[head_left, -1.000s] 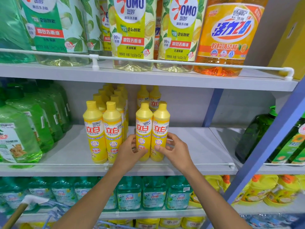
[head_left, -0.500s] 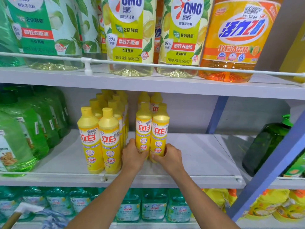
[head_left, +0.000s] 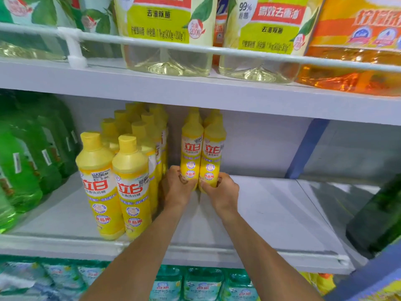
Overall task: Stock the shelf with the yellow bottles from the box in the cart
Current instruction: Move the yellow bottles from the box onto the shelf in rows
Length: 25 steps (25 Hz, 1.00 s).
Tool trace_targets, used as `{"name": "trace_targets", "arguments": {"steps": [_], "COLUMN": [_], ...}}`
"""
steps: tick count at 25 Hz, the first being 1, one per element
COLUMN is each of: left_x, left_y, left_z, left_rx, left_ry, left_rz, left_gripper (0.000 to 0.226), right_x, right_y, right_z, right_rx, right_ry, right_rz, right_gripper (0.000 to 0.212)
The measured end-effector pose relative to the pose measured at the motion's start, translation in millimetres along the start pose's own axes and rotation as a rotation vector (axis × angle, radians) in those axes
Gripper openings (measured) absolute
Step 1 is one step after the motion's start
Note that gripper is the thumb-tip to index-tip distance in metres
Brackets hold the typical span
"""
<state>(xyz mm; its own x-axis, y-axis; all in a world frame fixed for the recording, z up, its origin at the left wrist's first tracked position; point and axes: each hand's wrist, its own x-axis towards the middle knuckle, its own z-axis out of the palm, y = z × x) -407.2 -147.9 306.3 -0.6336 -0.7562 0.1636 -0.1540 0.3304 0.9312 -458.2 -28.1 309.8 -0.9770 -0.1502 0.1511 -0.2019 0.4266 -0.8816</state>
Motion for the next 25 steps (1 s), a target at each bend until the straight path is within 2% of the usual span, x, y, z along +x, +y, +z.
{"name": "trace_targets", "arguments": {"steps": [5, 14, 18, 21, 23, 25], "left_x": [6.8, 7.0, 6.4, 0.2, -12.2, -29.3], "left_y": [-0.1, 3.5, 10.7, 12.7, 15.6, 21.7], "left_z": [6.8, 5.6, -2.8, -15.9, -27.9, -42.0], "left_rx": [-0.005, -0.004, 0.004, 0.203, 0.417, 0.676], "left_ry": [0.014, -0.005, -0.091, -0.207, -0.323, -0.453], "left_rz": [0.004, 0.000, -0.015, 0.012, 0.095, 0.201], "left_gripper": [0.043, 0.046, 0.042, 0.042, 0.044, 0.056], "right_x": [11.2, 13.2, 14.3, 10.5, 1.5, -13.8], "right_y": [3.4, 2.6, -2.5, -2.4, -1.1, -6.7], "right_z": [3.5, 2.1, -6.5, -20.4, -35.4, -54.9], "right_rx": [-0.076, -0.066, -0.089, -0.206, -0.391, -0.571], "right_ry": [-0.008, -0.025, -0.104, -0.205, -0.269, -0.356], "right_rz": [-0.021, -0.063, -0.052, -0.075, -0.134, -0.221], "right_gripper": [0.034, 0.044, 0.045, 0.042, 0.041, 0.044]}}
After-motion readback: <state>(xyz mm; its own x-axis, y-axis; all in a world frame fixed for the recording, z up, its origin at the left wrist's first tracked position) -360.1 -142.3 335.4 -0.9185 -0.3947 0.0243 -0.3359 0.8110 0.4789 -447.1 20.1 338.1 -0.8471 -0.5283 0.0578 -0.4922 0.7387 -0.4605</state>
